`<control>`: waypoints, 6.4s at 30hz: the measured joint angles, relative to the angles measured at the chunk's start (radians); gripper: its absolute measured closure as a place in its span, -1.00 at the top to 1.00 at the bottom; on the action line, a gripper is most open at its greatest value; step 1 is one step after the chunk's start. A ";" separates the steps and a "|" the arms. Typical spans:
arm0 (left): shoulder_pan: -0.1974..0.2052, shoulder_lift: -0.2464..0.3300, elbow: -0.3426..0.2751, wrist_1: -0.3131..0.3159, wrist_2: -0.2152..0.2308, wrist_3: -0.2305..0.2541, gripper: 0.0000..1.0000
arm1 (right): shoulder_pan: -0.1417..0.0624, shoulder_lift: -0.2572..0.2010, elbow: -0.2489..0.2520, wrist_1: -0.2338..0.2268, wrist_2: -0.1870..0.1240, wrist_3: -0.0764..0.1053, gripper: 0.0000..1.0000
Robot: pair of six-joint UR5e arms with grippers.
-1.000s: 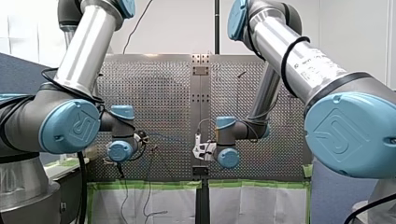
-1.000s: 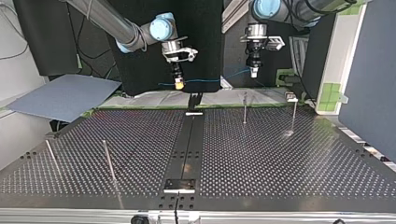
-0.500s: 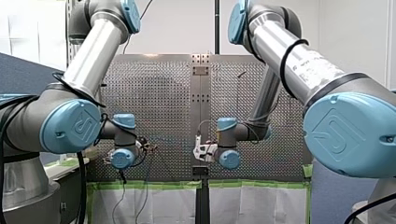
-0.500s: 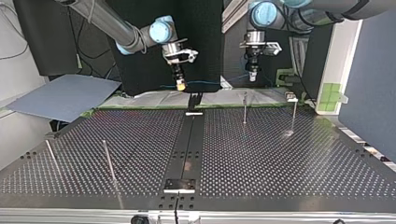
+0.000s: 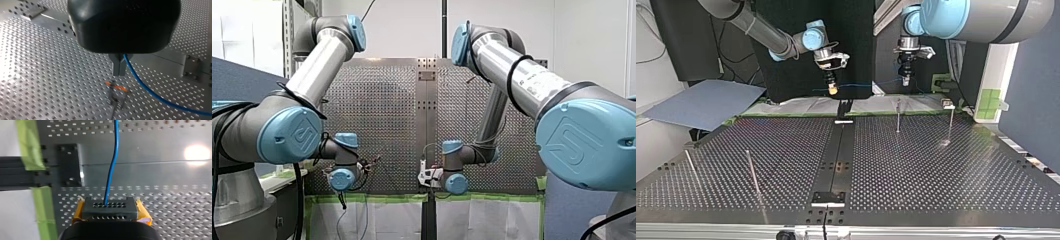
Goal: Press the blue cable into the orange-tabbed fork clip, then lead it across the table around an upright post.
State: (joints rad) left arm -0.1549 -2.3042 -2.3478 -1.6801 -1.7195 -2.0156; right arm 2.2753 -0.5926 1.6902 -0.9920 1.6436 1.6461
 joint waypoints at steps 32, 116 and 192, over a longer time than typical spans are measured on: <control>0.070 -0.079 0.100 -0.102 0.086 -0.082 -1.00 | 0.014 0.027 -0.083 0.019 -0.017 -0.015 -1.00; 0.130 -0.036 0.167 -0.148 0.164 -0.173 -1.00 | -0.002 0.045 -0.147 0.050 -0.022 -0.015 -1.00; 0.172 -0.036 0.377 -0.338 0.207 -0.170 -0.95 | -0.101 0.111 -0.323 0.145 0.003 -0.012 -1.00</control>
State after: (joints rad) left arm 0.0167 -2.3401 -1.9712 -2.0180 -1.5121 -2.1859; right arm 2.1745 -0.4811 1.3676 -0.8469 1.6465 1.6337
